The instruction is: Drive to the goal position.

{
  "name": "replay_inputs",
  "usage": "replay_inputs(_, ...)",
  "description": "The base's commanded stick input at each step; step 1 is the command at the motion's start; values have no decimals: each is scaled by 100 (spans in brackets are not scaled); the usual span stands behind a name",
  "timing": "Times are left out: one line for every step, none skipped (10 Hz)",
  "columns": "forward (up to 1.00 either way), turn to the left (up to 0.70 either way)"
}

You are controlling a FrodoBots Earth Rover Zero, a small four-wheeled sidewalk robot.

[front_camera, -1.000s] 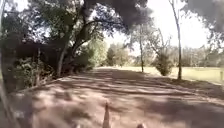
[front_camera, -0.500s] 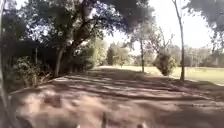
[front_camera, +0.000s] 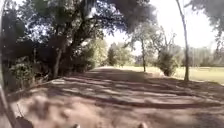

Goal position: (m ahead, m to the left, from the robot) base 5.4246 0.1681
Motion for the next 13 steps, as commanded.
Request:
replay_inputs(70, 0)
replay_inputs(70, 0)
replay_inputs(70, 0)
replay_inputs(70, 0)
replay_inputs(70, 0)
replay_inputs(70, 0)
replay_inputs(70, 0)
replay_inputs(70, 0)
replay_inputs(70, 0)
replay_inputs(70, 0)
replay_inputs(70, 0)
replay_inputs(70, 0)
replay_inputs(70, 0)
